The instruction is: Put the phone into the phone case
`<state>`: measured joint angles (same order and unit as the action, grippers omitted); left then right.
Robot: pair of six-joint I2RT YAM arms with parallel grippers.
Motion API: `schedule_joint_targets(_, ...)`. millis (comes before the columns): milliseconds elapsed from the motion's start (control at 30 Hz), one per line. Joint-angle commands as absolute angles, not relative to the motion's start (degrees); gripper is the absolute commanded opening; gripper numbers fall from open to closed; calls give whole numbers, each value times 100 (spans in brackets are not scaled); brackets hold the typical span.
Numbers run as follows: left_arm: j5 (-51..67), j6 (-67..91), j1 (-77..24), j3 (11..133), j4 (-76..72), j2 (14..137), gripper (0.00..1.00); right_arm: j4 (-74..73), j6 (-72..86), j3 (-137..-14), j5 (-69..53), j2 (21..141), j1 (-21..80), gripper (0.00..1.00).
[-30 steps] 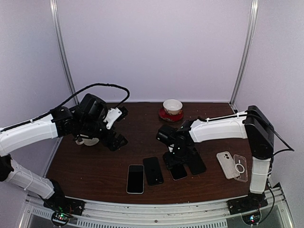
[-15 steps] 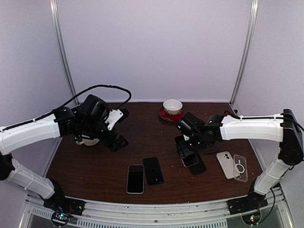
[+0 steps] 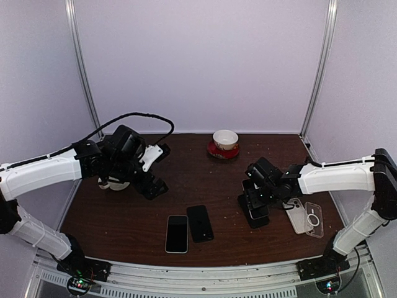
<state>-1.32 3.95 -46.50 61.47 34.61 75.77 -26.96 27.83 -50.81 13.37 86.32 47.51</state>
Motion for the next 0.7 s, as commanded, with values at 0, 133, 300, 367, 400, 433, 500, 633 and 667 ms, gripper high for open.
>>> schedule_joint_targets(0, -134, 317, -4641, 6135, 3349, 7616, 98, -2136, 3087, -4914, 1478, 8684, 4895, 49)
schedule_joint_targets(133, -145, 308, -4641, 6135, 3351, 7621, 97, -2487, 3191, -5102, 1494, 8867, 4993, 49)
schedule_joint_targets(300, -116, 308, -4636, 6143, 3349, 7625, 98, -2634, 3292, -4977, 1532, 8817, 5071, 48)
schedule_joint_targets(367, -119, 308, -4641, 6144, 3349, 7631, 98, -2614, 3304, -4906, 1531, 8799, 5072, 48)
schedule_joint_targets(400, -116, 308, -4641, 6143, 3351, 7635, 98, -2595, 3309, -4878, 1503, 8786, 5071, 48)
schedule_joint_targets(433, -113, 308, -4641, 6143, 3349, 7636, 97, -2603, 3305, -4870, 1465, 8781, 5071, 47)
schedule_joint_targets(500, -113, 308, -4641, 6144, 3349, 7635, 98, -2688, 3269, -4897, 1356, 8776, 5071, 47)
schedule_joint_targets(633, -89, 308, -4638, 6150, 3354, 7649, 98, -2992, 3148, -5004, 1087, 8796, 5071, 48)
schedule_joint_targets(667, -81, 308, -4634, 6152, 3349, 7647, 97, -3050, 3141, -5010, 1077, 8806, 5071, 48)
